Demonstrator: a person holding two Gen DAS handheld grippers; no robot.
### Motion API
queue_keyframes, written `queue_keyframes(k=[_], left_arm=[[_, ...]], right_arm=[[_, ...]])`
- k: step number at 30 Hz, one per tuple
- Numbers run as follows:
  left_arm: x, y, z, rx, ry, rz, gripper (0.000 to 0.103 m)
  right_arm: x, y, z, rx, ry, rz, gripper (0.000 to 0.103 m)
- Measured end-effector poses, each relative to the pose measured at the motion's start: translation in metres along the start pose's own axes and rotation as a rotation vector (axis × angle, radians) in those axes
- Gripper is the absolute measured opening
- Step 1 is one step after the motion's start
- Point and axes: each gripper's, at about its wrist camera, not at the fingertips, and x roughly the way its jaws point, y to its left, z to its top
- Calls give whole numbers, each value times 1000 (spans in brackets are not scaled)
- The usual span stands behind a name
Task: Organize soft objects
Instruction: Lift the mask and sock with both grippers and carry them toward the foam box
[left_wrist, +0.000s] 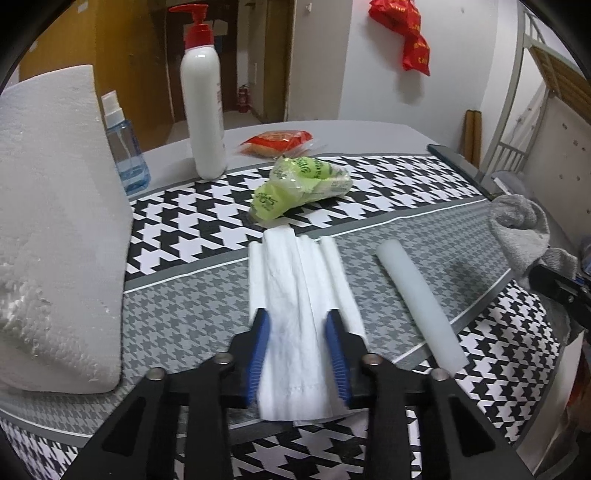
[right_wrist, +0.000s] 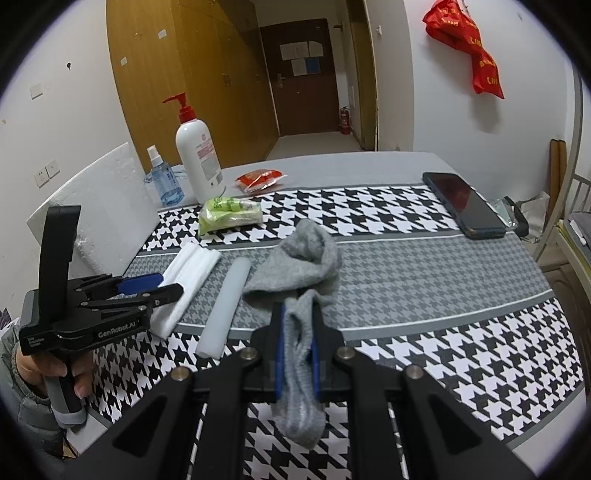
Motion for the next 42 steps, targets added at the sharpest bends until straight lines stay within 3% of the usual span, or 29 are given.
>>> queue_keyframes(k=[3, 4, 13, 25, 32, 42], left_arm=[[0, 3, 0, -8, -1, -2, 6], [-1, 4, 0, -10, -2, -7, 6], [-22, -4, 0, 32, -103, -9, 6], [-73, -10, 1, 49, -210, -61, 6], [-92, -2, -1, 28, -232, -88, 6], [-121, 4, -4, 42, -307, -56, 6]], right_arm=[[-1, 1, 0, -3, -2, -2, 15], [-1, 2, 0, -7, -4, -2, 15], [-10, 7, -1, -22, -29, -37, 15], [-37, 18, -1, 3, -109, -18, 15], [-50, 31, 2, -20, -137, -23, 15], [-65, 46, 6, -37, -178, -14, 15]])
